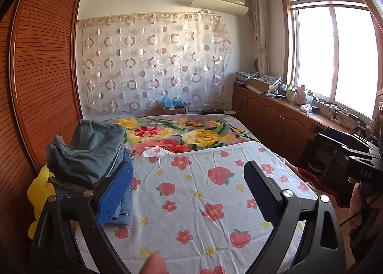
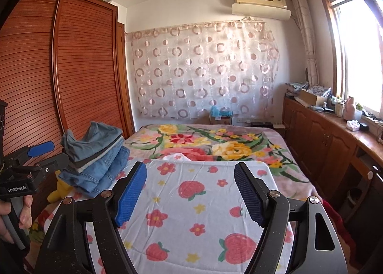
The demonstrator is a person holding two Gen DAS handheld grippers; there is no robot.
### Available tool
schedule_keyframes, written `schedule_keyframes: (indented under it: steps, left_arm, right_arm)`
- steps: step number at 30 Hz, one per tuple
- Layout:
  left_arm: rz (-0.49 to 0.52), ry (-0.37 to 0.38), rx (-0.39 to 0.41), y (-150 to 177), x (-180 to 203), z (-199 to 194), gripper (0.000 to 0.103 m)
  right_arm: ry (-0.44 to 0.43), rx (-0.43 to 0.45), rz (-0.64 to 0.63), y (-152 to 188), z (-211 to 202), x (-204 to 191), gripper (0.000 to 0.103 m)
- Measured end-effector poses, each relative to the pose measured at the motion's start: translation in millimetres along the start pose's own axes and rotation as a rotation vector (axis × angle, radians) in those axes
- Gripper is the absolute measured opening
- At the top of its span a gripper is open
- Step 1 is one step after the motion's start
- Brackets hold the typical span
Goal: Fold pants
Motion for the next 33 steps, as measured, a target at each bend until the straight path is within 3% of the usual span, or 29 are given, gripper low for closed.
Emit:
schedule_keyframes:
  steps: [33]
  left_arm:
    - [0.012, -0.015, 0.023, -7, 0, -16, 0.094]
  right_arm:
    - [0.006, 0.020, -0.003, 9, -9, 4, 0.079]
Point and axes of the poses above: each gripper's, at about its wrist camera, not at the fingertips, and z roughly the way its jaws point, x to its right, y to its underside, the point moved 8 cm from there along z, roughly the way its jaws point, and after that the axes turned 5 degrees about y, right-handed, at the moved point
